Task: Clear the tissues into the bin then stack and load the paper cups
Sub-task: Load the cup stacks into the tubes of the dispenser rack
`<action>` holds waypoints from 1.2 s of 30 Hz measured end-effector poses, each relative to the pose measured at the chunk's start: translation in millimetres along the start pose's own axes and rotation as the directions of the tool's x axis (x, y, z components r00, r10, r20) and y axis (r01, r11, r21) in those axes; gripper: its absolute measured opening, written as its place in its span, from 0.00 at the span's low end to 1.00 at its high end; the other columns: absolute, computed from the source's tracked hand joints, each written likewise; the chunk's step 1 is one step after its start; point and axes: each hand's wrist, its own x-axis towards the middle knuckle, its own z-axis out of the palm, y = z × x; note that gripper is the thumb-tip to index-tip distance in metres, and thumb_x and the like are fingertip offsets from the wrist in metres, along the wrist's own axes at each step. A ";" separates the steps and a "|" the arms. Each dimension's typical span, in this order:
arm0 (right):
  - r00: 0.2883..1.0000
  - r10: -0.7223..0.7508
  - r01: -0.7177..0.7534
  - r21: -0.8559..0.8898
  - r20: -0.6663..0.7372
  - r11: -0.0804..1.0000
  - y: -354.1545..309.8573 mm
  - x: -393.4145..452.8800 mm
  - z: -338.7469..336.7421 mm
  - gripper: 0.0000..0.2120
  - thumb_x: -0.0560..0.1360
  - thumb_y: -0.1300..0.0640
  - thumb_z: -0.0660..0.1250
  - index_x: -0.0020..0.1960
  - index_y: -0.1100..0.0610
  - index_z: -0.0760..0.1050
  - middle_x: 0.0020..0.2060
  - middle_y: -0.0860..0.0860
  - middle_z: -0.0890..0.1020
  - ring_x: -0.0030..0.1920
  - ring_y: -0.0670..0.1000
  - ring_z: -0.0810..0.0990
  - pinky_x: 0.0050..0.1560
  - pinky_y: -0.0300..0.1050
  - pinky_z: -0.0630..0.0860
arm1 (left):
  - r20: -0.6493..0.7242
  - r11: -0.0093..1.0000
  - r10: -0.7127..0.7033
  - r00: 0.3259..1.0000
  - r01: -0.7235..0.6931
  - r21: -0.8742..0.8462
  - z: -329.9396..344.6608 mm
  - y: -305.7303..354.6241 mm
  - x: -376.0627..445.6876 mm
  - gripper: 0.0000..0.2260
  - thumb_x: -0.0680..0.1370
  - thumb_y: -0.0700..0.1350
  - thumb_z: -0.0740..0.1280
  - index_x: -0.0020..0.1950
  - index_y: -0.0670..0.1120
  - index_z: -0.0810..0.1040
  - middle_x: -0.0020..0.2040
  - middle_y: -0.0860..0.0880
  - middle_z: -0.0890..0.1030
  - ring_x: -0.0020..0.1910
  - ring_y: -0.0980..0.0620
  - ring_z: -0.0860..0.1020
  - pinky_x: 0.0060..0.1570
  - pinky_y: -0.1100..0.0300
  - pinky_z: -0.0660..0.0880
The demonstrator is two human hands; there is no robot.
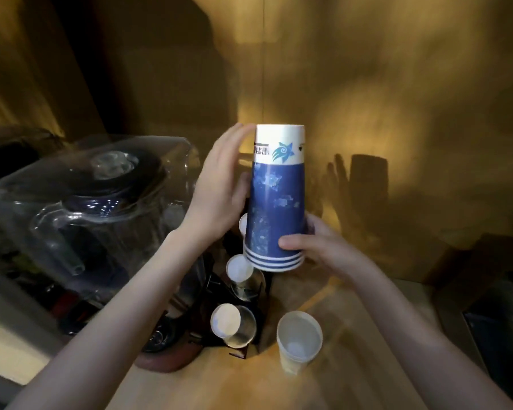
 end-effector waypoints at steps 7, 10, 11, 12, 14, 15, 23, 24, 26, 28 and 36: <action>0.966 -0.190 0.113 -0.376 -0.174 0.920 19.1 52.1 -0.7 0.40 0.59 0.63 0.79 0.60 0.39 0.62 0.58 0.40 0.72 0.60 0.42 0.73 0.57 0.35 0.74 | 0.276 0.958 -0.140 0.951 0.201 -0.205 -18.2 -5.5 -7.0 0.27 0.65 0.58 0.69 0.63 0.57 0.68 0.56 0.65 0.75 0.58 0.65 0.74 0.55 0.73 0.72; 0.943 -0.236 0.128 -0.396 -0.236 0.909 35.7 74.2 2.2 0.40 0.59 0.65 0.79 0.62 0.42 0.65 0.58 0.43 0.74 0.63 0.49 0.71 0.63 0.48 0.71 | 0.227 0.984 -0.139 0.964 0.159 -0.074 -12.5 -14.8 -8.0 0.29 0.63 0.56 0.73 0.62 0.53 0.71 0.55 0.59 0.78 0.56 0.62 0.75 0.56 0.67 0.73; 0.937 -0.240 0.117 -0.418 -0.254 0.901 41.4 80.0 2.5 0.40 0.59 0.65 0.79 0.65 0.48 0.65 0.58 0.46 0.74 0.63 0.50 0.71 0.63 0.48 0.70 | 0.227 0.985 -0.154 0.962 0.168 -0.044 -10.5 -18.7 -8.0 0.29 0.63 0.56 0.74 0.62 0.52 0.71 0.55 0.58 0.78 0.56 0.60 0.76 0.57 0.66 0.73; 0.935 -0.234 0.097 -0.442 -0.266 0.892 45.6 84.7 3.1 0.41 0.59 0.65 0.79 0.67 0.53 0.64 0.59 0.48 0.74 0.63 0.51 0.71 0.62 0.48 0.70 | 0.231 0.983 -0.171 0.958 0.180 -0.021 -8.7 -22.1 -8.5 0.29 0.63 0.54 0.75 0.62 0.51 0.71 0.55 0.57 0.78 0.56 0.60 0.75 0.56 0.69 0.72; 0.940 -0.201 0.044 -0.488 -0.275 0.872 53.1 91.2 2.7 0.41 0.59 0.63 0.79 0.67 0.56 0.64 0.61 0.53 0.75 0.63 0.52 0.72 0.60 0.47 0.70 | 0.237 0.979 -0.201 0.951 0.204 0.011 -5.3 -28.6 -9.9 0.29 0.64 0.52 0.75 0.62 0.49 0.70 0.55 0.56 0.77 0.54 0.61 0.74 0.52 0.79 0.67; 0.943 -0.190 0.025 -0.513 -0.272 0.858 55.8 93.0 2.0 0.41 0.59 0.62 0.79 0.67 0.56 0.64 0.62 0.54 0.75 0.64 0.53 0.72 0.60 0.47 0.70 | 0.239 0.976 -0.216 0.947 0.215 0.028 -3.6 -31.3 -10.9 0.29 0.65 0.50 0.76 0.62 0.48 0.69 0.56 0.55 0.77 0.54 0.61 0.74 0.50 0.82 0.65; 0.929 -0.189 -0.087 -0.684 -0.318 0.724 67.4 98.9 -3.9 0.39 0.61 0.53 0.78 0.67 0.54 0.63 0.63 0.54 0.74 0.64 0.54 0.72 0.62 0.52 0.73 | 0.220 0.953 -0.265 0.939 0.221 0.207 16.6 -51.0 -10.5 0.28 0.66 0.49 0.75 0.63 0.44 0.70 0.61 0.46 0.75 0.59 0.50 0.73 0.54 0.65 0.64; 0.922 -0.225 -0.073 -0.713 -0.315 0.697 68.8 97.4 -1.5 0.39 0.61 0.51 0.77 0.67 0.55 0.64 0.63 0.54 0.74 0.64 0.54 0.72 0.61 0.51 0.73 | 0.224 0.950 -0.274 0.935 0.228 0.211 20.1 -53.7 -10.6 0.28 0.66 0.49 0.75 0.63 0.44 0.70 0.60 0.45 0.75 0.59 0.49 0.73 0.54 0.65 0.64; 0.908 -0.287 -0.039 -0.743 -0.306 0.668 66.5 92.5 3.9 0.38 0.64 0.50 0.76 0.68 0.56 0.63 0.63 0.55 0.74 0.64 0.53 0.71 0.59 0.45 0.71 | 0.238 0.946 -0.302 0.923 0.258 0.198 28.4 -59.3 -12.5 0.28 0.67 0.49 0.75 0.63 0.45 0.69 0.60 0.45 0.75 0.59 0.49 0.73 0.52 0.65 0.64; 0.889 -0.344 -0.006 -0.760 -0.301 0.650 61.7 87.6 6.4 0.37 0.65 0.51 0.75 0.69 0.56 0.62 0.65 0.55 0.73 0.65 0.53 0.70 0.59 0.43 0.68 | 0.258 0.934 -0.347 0.902 0.309 0.177 38.5 -66.2 -15.6 0.31 0.68 0.48 0.74 0.66 0.46 0.66 0.63 0.45 0.73 0.62 0.48 0.72 0.54 0.66 0.63; 0.905 -0.424 0.036 -0.985 -0.040 0.170 61.7 80.0 0.7 0.29 0.65 0.58 0.73 0.63 0.65 0.70 0.61 0.61 0.77 0.61 0.61 0.76 0.60 0.55 0.74 | 0.381 0.870 -0.489 0.785 0.411 0.271 70.6 -79.8 -23.3 0.30 0.72 0.48 0.70 0.71 0.46 0.62 0.65 0.41 0.68 0.63 0.43 0.70 0.59 0.56 0.69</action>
